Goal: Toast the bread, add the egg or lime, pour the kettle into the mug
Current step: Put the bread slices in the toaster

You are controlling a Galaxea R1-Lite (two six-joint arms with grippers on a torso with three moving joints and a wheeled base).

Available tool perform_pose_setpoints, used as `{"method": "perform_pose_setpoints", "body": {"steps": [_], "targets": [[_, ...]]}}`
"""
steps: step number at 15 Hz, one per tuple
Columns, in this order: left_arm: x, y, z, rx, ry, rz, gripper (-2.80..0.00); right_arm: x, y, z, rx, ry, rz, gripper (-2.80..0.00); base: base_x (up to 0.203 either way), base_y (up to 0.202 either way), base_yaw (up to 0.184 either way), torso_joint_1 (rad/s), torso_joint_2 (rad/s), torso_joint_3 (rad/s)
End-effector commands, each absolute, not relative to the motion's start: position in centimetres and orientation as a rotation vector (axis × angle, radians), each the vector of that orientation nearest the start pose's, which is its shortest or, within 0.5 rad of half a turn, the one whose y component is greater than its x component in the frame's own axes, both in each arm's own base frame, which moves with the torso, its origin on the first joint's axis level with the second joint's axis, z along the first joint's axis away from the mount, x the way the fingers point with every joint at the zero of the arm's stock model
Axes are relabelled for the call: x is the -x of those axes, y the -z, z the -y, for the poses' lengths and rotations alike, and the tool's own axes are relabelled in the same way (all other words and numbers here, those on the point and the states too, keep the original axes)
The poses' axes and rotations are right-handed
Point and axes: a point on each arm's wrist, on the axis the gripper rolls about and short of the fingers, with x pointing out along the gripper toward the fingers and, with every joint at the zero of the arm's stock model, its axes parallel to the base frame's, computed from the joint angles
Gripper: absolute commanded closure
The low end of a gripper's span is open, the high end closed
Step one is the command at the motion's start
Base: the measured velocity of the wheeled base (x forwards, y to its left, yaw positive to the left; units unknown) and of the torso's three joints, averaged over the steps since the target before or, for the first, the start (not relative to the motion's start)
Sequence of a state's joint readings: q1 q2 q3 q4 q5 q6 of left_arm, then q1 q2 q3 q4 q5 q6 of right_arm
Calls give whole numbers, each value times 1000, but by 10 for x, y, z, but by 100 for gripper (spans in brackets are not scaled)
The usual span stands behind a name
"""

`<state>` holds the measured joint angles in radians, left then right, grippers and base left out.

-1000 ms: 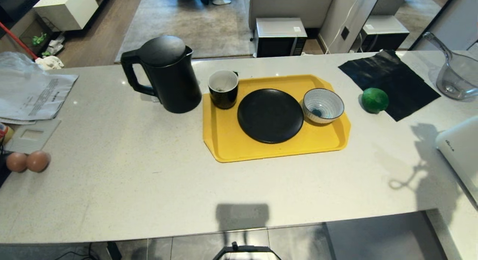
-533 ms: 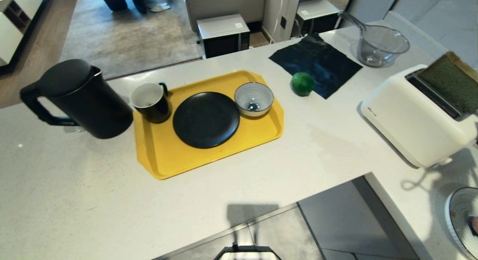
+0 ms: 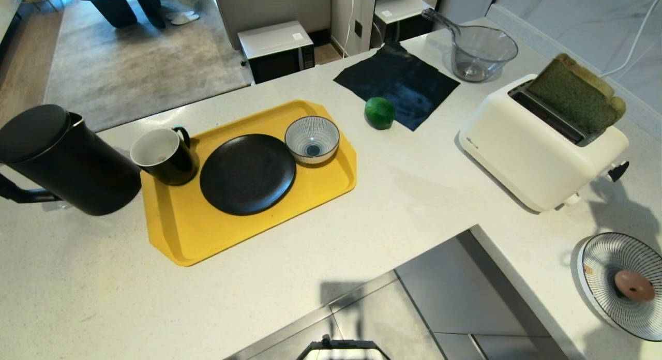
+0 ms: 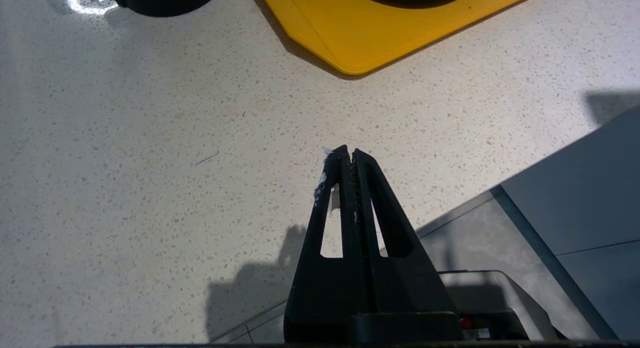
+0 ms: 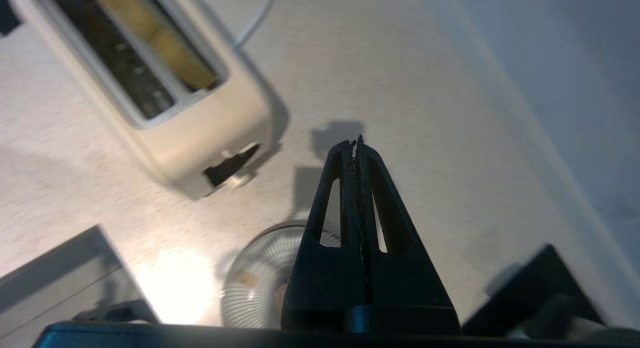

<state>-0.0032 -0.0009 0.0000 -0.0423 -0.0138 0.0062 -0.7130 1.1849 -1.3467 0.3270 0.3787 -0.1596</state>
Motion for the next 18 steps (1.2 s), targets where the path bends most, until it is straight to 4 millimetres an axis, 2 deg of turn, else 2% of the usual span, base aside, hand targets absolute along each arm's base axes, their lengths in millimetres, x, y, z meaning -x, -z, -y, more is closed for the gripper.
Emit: {"method": "perform_pose_setpoints", "body": {"steps": [1,3,5,9,18], "targets": [[22,-75,0,-6,17,29,0,-128,-351,96,16,172,-202,0,0,0,0,0,0,0],[22,-75,0,-6,17,29,0,-142,-342,106,-61,19,-220,0,0,0,0,0,0,0],[22,-75,0,-6,17,29,0,-147,-335,118,-103,-37,-240,0,0,0,0,0,0,0],[22,-75,0,-6,17,29,0,-156,-324,127,-66,-36,-288,0,0,0,0,0,0,0],[22,-75,0,-6,17,29,0,-165,-321,138,-80,-38,-289,0,0,0,0,0,0,0]]}}
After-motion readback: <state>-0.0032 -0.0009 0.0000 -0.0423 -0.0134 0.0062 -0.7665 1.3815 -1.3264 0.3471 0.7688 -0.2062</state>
